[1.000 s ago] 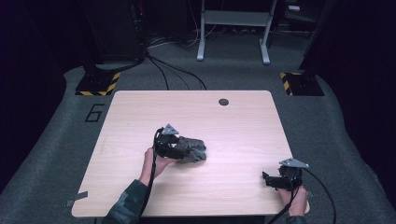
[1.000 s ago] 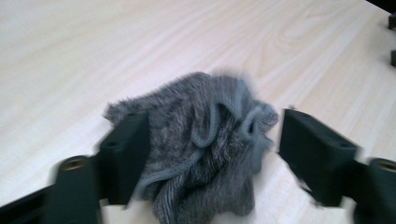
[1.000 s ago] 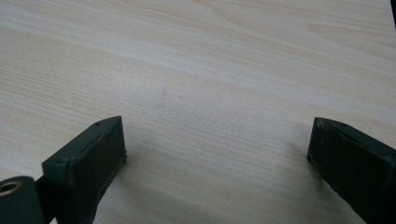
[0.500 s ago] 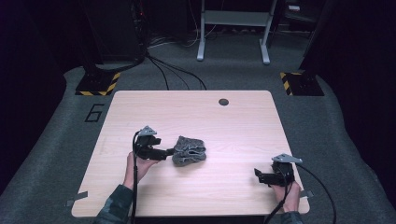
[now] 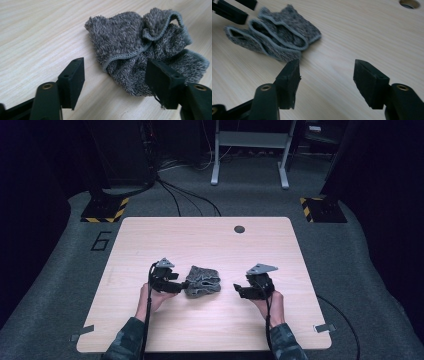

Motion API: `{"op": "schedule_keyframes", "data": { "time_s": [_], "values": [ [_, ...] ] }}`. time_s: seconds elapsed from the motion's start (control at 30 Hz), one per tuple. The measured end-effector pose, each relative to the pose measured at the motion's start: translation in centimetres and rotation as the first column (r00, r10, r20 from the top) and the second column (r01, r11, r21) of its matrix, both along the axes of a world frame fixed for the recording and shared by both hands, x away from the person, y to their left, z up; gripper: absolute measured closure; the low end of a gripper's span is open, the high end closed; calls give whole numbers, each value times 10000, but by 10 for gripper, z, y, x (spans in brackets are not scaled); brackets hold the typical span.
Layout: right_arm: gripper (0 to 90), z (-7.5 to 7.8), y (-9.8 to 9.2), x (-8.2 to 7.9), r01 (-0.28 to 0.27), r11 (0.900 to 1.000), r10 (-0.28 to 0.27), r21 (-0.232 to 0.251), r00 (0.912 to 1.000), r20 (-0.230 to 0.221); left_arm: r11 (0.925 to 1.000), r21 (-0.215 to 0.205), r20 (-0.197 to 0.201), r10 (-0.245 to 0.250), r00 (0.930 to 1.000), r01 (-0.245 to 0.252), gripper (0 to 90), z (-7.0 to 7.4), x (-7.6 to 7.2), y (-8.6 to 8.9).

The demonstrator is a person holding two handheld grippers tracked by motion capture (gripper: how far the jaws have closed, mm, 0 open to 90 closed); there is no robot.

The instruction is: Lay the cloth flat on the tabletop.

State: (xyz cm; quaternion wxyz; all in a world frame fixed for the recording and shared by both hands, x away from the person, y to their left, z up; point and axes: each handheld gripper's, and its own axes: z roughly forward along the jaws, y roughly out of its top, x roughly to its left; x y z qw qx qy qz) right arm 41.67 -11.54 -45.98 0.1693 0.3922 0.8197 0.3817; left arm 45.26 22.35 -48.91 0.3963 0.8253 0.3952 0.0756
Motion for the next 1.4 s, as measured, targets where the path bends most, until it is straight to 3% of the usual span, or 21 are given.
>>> {"op": "schedule_keyframes", "data": {
  "time_s": [0.1, 0.2, 0.33, 0.5, 0.6, 0.7, 0.8, 0.87, 0.93, 1.17, 1.4],
  "values": [
    [486, 5, 22, 8, -551, 9983, 554, -202, 9984, 147, 10000, 15, -115, -63, 9999, 63, 368, -4, 5, -1],
    [546, 8, 42, 16, -938, 9953, 941, -245, 9955, 107, 9993, -355, -499, -127, 9987, 110, 394, -10, 11, 1],
    [568, 9, 60, 23, -1280, 9906, 1287, -489, 9916, 123, 9980, -591, -760, -246, 9968, 201, 430, -14, 14, 2],
    [556, 2, 74, 28, -1604, 9835, 1605, -832, 9870, -59, 9980, -550, -760, -366, 9964, 324, 505, -16, 15, 1],
    [531, -6, 87, 33, -1689, 9773, 1708, -1280, 9853, 35, 9967, -471, -663, -692, 9954, 662, 583, -17, 16, -4],
    [666, -10, 91, 37, -1665, 9760, 1690, -1404, 9856, 62, 9961, -521, -646, -751, 9951, 718, 685, -18, 15, -7],
    [791, -12, 93, 37, -1657, 9747, 1684, -1499, 9857, 53, 9947, -536, -403, -894, 9952, 872, 821, -18, 16, -8],
    [831, -10, 91, 37, -1687, 9745, 1735, -1481, 9846, 205, 9948, -566, -266, -859, 9959, 843, 860, -18, 15, -9],
    [837, -10, 91, 37, -1645, 9758, 1695, -1444, 9853, 229, 9951, -549, -246, -839, 9962, 824, 868, -18, 14, -9],
    [861, 3, 71, 32, -1152, 9918, 1175, -548, 9922, 417, 9963, -601, 244, -606, 9979, 619, 882, -9, 8, -5],
    [865, 10, 46, 32, -673, 9977, 671, 17, 9961, 578, 9969, -656, 413, -405, 9983, 432, 881, -2, 3, 4]
  ]
}}
